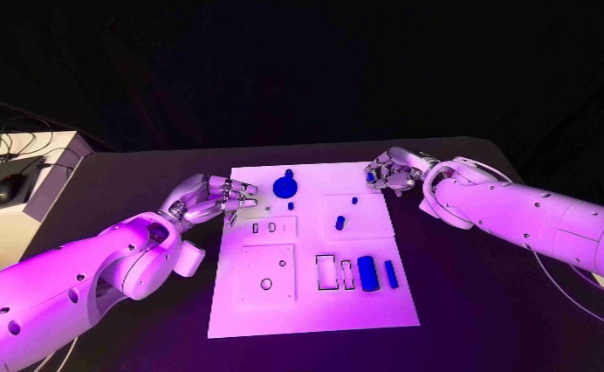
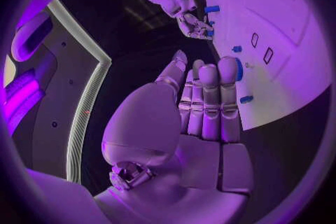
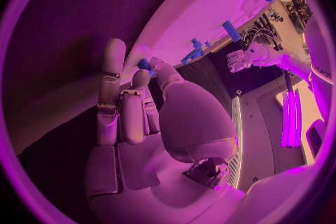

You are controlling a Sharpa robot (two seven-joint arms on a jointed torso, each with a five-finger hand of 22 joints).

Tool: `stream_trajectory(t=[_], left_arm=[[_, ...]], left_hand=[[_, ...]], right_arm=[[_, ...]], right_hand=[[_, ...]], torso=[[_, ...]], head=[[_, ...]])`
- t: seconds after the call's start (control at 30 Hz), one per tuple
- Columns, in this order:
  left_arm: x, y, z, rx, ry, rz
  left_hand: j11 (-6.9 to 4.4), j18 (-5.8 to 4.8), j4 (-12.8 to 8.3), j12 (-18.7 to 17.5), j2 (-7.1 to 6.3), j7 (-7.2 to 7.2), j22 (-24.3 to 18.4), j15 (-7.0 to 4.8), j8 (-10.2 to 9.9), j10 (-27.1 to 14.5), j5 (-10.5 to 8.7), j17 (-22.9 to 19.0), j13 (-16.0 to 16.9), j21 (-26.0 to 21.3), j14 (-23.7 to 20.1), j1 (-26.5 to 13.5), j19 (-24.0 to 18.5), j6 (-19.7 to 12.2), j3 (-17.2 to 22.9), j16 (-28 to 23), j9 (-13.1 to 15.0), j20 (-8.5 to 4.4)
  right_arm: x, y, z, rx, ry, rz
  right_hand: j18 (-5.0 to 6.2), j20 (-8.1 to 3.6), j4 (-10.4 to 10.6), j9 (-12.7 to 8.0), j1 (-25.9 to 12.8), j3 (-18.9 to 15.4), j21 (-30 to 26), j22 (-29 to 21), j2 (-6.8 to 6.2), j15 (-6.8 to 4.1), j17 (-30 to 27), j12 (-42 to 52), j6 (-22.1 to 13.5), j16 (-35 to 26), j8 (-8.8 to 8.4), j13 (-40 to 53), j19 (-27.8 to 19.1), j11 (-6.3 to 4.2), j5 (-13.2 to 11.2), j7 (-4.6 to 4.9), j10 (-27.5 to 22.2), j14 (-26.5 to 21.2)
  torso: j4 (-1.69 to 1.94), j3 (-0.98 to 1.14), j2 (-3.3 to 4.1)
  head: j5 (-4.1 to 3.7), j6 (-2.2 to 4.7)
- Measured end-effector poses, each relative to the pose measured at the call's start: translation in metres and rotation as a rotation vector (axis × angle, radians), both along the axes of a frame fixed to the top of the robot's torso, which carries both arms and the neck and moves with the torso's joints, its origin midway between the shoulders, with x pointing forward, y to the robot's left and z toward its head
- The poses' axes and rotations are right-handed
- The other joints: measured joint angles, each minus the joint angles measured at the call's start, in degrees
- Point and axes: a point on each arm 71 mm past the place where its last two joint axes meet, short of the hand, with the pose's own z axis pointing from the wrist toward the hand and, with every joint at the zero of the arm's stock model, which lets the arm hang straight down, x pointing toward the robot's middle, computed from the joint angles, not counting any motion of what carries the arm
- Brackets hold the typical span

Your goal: Assemble the parts on the task board

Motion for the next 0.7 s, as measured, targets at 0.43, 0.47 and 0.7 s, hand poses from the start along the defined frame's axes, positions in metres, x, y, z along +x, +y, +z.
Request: stream_trajectory(t=[0.43,0.47,0.7], left_arm=[[0.0,0.0002,-0.0001,0.001,0.002,0.001],[0.0,0.0002,-0.0002,0.001,0.002,0.001],[0.0001,0.0004,-0.0002,0.001,0.002,0.001]], left_hand=[[0.0,0.01,0.0,-0.22,0.0,0.0,-0.13,0.0,0.0,0.0,0.0,-0.1,-0.28,-0.4,-0.01,0.0,0.0,0.0,0.0,-0.37,0.0,0.0],[0.0,0.01,0.0,-0.22,0.0,0.0,-0.13,0.01,0.0,0.0,0.0,-0.11,-0.28,-0.4,-0.01,0.0,0.0,0.0,0.0,-0.37,0.0,0.0],[0.0,0.01,0.0,-0.62,0.0,0.0,-0.13,0.01,0.0,0.0,0.0,-0.1,-0.52,-0.4,-0.01,0.0,0.0,0.0,0.0,-0.37,0.0,0.0]], right_arm=[[0.0002,-0.0004,-0.0001,0.0,0.001,-0.001],[0.0002,-0.0004,-0.0001,0.0,0.001,-0.001],[0.0001,-0.0003,-0.0001,0.001,0.001,-0.001]], right_hand=[[0.01,0.0,-0.47,0.0,0.0,0.47,0.21,-0.23,0.0,-0.01,-0.14,0.0,0.4,0.0,0.0,0.08,0.0,0.09,-0.68,0.21,0.12,-0.01],[0.01,0.01,-0.47,0.0,0.0,0.47,0.21,-0.24,0.0,-0.01,-0.14,0.0,0.5,0.0,0.0,0.08,-0.01,-0.06,-0.9,0.12,0.35,-0.01],[0.28,0.01,-0.25,0.0,-0.23,1.18,0.21,-0.42,0.81,-0.3,-0.29,0.0,1.64,0.0,0.0,0.17,-0.01,-0.23,-1.8,-0.61,0.19,0.11]], torso=[[-0.09,0.03,-0.03],[-0.09,0.03,-0.02],[-0.1,0.06,0.01]], head=[[0.15,-0.03],[0.15,-0.04],[0.15,-0.04]])
